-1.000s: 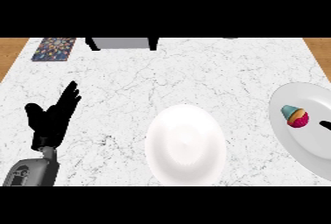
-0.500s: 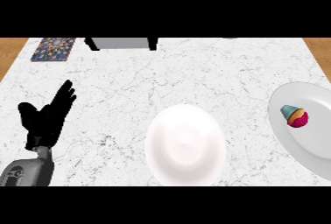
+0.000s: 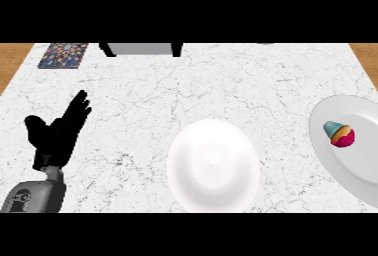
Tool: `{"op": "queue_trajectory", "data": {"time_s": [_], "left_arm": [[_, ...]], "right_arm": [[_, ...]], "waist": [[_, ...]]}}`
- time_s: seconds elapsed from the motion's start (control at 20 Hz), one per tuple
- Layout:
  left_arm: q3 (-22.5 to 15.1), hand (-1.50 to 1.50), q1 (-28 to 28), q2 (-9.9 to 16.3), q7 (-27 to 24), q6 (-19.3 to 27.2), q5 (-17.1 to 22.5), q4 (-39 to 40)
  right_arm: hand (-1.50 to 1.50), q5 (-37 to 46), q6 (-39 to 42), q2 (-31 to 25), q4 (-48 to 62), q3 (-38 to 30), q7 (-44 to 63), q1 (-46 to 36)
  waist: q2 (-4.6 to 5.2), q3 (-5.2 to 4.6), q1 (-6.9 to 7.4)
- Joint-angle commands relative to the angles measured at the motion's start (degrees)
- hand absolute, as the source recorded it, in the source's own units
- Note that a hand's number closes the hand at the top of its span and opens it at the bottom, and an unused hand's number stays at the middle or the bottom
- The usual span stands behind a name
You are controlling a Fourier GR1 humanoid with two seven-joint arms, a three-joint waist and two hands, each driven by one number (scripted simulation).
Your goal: Pick the cupcake from the plate and place it in the plate
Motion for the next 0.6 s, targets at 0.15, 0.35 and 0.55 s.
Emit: {"op": "queue_trajectory", "data": {"time_s": [0.15,0.35,0.55], "left_arm": [[0.28,0.0,-0.87,-1.16,1.49,0.38,-1.3,-0.3],[1.34,0.0,-0.16,-1.12,-1.76,-1.17,-1.1,2.0],[0.5,0.0,3.35,-1.31,-0.22,-0.78,-1.71,-3.21]], "right_arm": [[-1.5,-1.12,3.62,-5.31,7.95,-3.21,-4.59,1.04],[-1.5,2.35,3.46,-6.31,12.46,-2.26,-10.65,1.86],[-1.5,6.15,2.88,-10.82,25.23,-1.86,-17.9,-1.23]], "waist": [[0.03,0.0,-0.01],[0.04,0.0,0.05],[0.06,0.06,0.6]]}}
